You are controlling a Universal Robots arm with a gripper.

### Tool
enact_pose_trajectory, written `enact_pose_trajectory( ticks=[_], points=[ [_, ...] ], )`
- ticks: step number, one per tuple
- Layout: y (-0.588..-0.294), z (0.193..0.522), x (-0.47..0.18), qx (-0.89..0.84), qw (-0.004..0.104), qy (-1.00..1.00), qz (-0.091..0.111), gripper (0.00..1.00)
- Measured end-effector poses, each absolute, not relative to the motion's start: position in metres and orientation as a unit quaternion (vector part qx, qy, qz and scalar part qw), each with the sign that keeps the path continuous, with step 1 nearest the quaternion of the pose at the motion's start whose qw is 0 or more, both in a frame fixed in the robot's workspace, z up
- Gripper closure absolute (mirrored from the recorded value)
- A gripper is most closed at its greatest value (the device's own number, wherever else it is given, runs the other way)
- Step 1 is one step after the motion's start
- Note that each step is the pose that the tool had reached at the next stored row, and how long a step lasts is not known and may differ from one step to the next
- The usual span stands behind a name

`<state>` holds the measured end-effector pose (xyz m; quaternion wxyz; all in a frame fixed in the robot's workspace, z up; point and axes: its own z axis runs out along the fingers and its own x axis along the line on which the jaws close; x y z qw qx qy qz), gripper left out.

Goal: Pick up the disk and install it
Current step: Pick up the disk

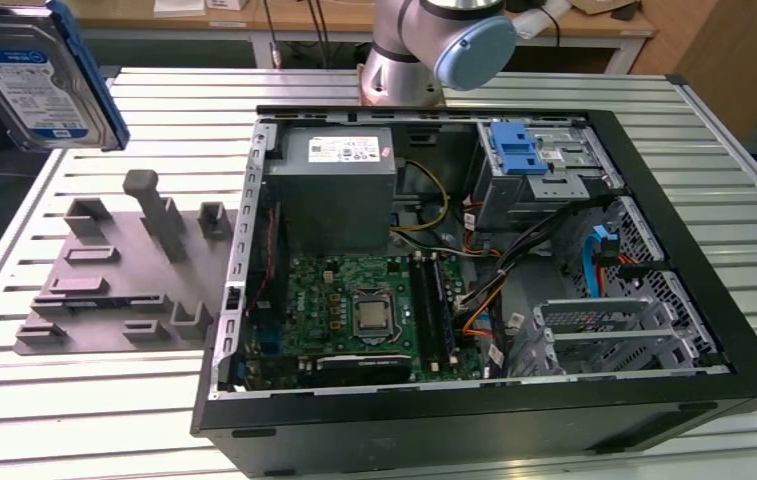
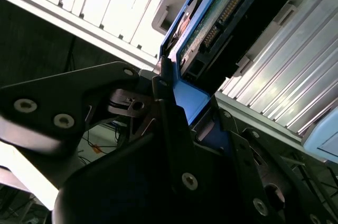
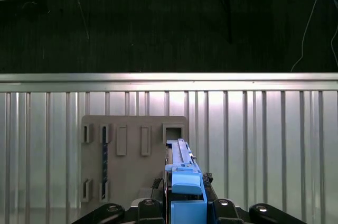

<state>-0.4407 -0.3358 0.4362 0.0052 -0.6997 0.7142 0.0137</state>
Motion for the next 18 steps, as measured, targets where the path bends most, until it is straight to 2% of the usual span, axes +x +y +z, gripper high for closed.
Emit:
enact_pose_trajectory(
  ticks=[18],
  points=[
    [-0.336,0.450,-0.441,-0.700,0.005,0.714,0.014,0.63]
  ],
)
